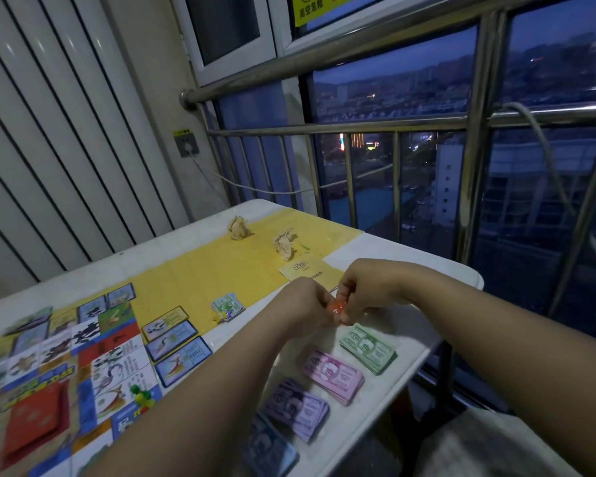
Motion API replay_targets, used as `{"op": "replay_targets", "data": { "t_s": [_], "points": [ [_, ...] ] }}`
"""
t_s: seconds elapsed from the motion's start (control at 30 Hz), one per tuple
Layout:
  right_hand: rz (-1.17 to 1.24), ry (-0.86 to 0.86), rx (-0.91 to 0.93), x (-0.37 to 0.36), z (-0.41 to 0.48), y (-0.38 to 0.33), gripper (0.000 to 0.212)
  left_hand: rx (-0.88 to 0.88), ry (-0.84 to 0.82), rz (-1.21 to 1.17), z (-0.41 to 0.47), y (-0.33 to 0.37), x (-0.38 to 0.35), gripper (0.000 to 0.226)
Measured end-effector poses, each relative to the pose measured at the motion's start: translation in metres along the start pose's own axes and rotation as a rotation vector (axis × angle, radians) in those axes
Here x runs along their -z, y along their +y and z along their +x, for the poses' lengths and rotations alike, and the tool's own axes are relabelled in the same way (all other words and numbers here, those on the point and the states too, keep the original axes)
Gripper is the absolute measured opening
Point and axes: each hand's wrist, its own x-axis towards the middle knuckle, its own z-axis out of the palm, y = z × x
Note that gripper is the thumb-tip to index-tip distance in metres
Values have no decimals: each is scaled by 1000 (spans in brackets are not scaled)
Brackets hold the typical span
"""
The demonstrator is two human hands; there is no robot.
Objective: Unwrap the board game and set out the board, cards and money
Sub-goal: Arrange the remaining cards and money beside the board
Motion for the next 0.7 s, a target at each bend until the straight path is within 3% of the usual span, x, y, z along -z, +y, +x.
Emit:
{"op": "replay_targets", "data": {
  "t_s": [0.17, 0.27, 0.37, 0.43, 0.7],
  "points": [
    [197, 30, 93, 1, -10, -9, 11, 13, 36, -196, -20, -5, 13, 19],
    [301, 47, 181, 5, -22, -31, 11, 42, 3, -608, -51, -7, 28, 34],
    [330, 62, 288, -1, -36, -66, 17, 123, -9, -1103, -93, -13, 40, 34],
    [299, 72, 352, -14, -47, -92, 19, 162, -7, -1301, -121, -24, 45, 37],
    [269, -148, 565, -97, -81, -181, 20, 224, 104, -1725, -235, -69, 47, 38]
  ]
}}
